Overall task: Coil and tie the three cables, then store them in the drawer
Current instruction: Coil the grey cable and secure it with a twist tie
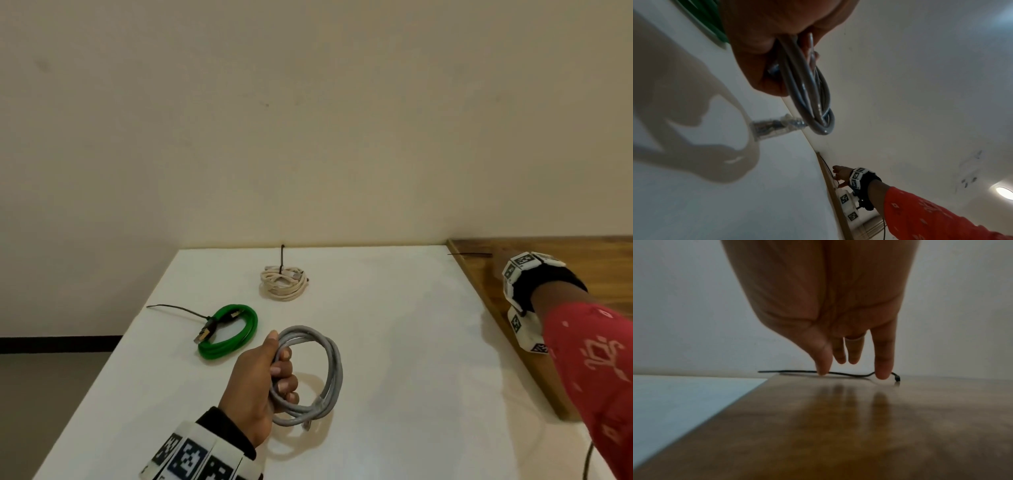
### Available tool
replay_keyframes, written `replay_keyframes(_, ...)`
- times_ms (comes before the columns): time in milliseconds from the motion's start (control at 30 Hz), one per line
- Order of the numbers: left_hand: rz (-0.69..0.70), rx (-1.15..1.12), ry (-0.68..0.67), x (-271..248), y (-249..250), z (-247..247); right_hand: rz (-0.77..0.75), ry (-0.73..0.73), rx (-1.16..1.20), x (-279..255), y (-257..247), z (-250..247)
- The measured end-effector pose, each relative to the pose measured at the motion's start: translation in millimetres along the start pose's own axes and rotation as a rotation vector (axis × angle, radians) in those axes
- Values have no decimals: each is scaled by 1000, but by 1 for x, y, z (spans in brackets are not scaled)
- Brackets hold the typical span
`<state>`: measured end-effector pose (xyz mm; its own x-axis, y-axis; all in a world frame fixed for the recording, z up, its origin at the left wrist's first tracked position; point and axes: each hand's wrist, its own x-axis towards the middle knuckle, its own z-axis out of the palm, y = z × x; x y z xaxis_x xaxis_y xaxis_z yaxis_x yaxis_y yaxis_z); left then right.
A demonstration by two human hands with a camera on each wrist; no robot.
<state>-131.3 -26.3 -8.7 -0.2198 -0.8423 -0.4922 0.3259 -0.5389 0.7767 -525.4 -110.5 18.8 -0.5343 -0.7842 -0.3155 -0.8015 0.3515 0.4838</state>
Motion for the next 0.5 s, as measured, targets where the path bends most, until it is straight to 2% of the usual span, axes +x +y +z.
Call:
replay_keyframes(67,1,-2,16,1,2,-2,37,-99,-125,-30,-9,-15)
replay_keyframes(133,-2,2,24,3,3,-3,65,-138,-23,-29,-10,-16)
replay_keyframes(200,1,8,27,4,3,-2,61,-114,86,-5,-5,-7)
replay_keyframes(267,9,15,23,4,2,-2,39,14,88,17,2,4)
replay_keyframes(333,10,27,21,5,0,-2,42,36,76,22,3,4)
replay_keyframes(433,5,22,30,7,0,-5,112,-123,99,11,-3,-6)
replay_keyframes(500,-4,12,40,9,1,-7,144,-159,153,23,0,-4)
